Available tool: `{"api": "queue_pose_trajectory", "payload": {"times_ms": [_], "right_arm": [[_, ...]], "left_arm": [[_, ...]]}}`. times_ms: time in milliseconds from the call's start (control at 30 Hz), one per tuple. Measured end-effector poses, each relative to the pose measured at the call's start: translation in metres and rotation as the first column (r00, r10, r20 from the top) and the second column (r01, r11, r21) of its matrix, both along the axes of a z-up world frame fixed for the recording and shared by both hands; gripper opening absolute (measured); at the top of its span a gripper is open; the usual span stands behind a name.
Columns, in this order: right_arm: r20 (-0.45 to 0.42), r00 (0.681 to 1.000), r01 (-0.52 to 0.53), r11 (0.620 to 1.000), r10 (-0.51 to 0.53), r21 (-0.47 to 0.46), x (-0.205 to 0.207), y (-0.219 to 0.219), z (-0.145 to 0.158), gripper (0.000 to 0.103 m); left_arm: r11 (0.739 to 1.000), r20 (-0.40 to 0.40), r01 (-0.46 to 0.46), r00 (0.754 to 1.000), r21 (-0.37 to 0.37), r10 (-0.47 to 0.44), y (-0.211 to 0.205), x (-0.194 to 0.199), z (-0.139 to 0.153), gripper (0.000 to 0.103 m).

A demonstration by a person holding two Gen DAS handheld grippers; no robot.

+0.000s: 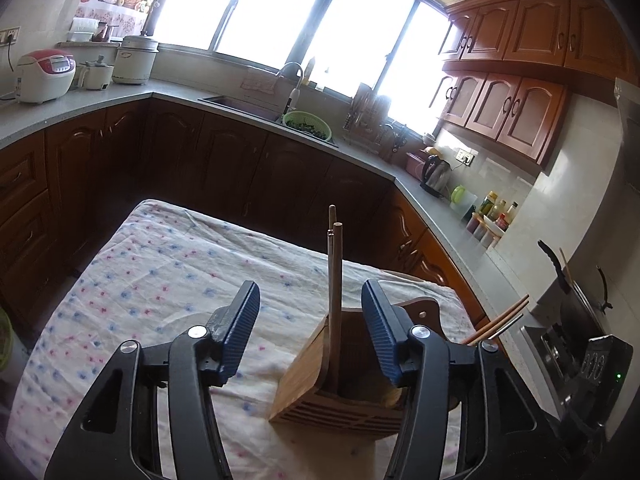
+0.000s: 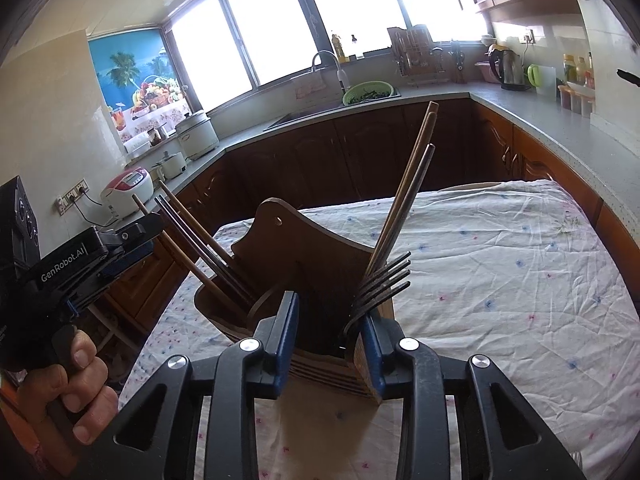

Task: Organize utensils

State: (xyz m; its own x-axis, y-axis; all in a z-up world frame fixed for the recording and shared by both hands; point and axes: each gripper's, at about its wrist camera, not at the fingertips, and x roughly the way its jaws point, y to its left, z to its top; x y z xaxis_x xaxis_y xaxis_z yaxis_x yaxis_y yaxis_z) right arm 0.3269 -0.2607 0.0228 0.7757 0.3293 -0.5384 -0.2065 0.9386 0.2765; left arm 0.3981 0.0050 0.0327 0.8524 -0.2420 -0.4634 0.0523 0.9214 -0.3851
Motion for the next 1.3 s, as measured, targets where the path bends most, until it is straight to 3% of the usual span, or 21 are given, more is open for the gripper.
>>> {"api": "queue_pose_trajectory", "payload": {"times_ms": [67,267,467,600,1067,1300], "right_arm": [[0.003,1.000,0.009,1.000,-0.009,-0.003,-0.002,-0.002,0.000,0.042],[0.019,1.000,0.023,1.000,-0.023,0.000,-0.008,-0.006,0.002,0.061],[0.028,0.999,0.023,1.000,-0.023,0.015,-0.016,-0.009,0.003,0.073],[0.035,0.999,0.040,0.999,-0.041,0.026,-0.024,-0.013,0.004,0.094],[0.077,0.996,0.035,0.996,-0.042,0.084,-0.079,-0.018,0.007,0.100],[0.089,0.995,0.033,0.993,-0.043,0.113,-0.112,-0.019,-0.004,0.100]], "left_arm": [[1.000,-0.001,-0.003,1.000,0.004,0.003,0.004,-0.004,0.001,0.069],[1.000,0.007,-0.028,1.000,-0.003,0.028,0.015,-0.019,0.002,0.088],[0.999,-0.012,-0.042,0.999,-0.021,0.042,0.026,-0.033,0.000,0.093],[0.999,-0.042,-0.028,0.999,-0.031,0.027,0.029,-0.042,0.000,0.098],[0.997,-0.071,-0.008,0.997,-0.082,0.002,0.033,-0.110,-0.005,0.103],[0.994,-0.041,0.007,0.999,-0.106,-0.012,0.032,-0.155,-0.007,0.103]]}}
